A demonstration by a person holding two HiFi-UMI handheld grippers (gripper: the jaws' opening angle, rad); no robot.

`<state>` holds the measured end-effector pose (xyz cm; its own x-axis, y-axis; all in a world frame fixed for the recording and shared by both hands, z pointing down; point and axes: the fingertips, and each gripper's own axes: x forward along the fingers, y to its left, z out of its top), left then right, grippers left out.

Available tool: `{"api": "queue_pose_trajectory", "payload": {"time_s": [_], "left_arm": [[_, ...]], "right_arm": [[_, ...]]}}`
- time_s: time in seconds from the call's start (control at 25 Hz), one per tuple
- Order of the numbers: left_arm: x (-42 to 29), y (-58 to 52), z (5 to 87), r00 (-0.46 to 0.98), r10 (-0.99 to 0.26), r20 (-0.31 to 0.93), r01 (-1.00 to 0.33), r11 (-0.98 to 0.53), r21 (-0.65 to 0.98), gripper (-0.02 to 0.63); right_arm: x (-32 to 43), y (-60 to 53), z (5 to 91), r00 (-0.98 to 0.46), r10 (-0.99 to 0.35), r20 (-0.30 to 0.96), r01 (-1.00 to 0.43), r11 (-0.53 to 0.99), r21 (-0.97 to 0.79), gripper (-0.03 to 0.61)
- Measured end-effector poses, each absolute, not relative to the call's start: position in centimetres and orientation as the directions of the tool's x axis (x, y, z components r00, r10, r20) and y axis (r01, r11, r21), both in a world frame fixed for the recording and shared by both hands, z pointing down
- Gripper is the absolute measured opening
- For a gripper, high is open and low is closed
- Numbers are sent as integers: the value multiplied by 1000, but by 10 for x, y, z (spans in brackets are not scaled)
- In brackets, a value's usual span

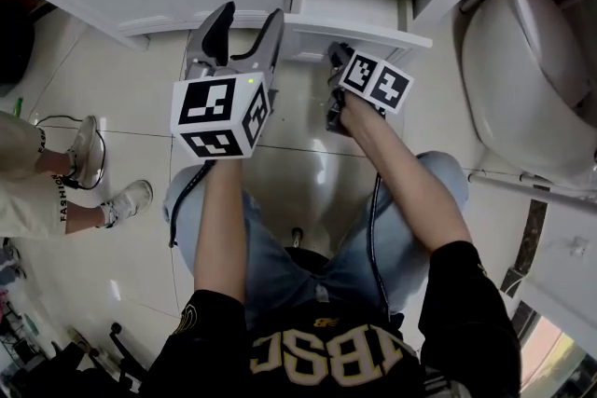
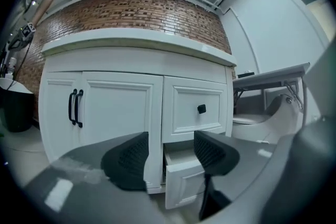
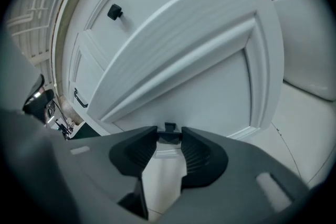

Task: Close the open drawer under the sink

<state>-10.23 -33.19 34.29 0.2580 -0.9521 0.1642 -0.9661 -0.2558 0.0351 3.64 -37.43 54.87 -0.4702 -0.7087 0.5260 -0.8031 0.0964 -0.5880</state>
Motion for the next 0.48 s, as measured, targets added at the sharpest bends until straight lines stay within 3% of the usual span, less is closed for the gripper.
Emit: {"api": "queue_pose_trajectory", "payload": {"time_s": [0.48], "left_arm": [[-103, -366, 358, 295, -944, 150, -954, -284, 93, 270]], "right_arm": [[37, -475, 545, -402, -794, 455, -834, 112, -541, 146]]}}
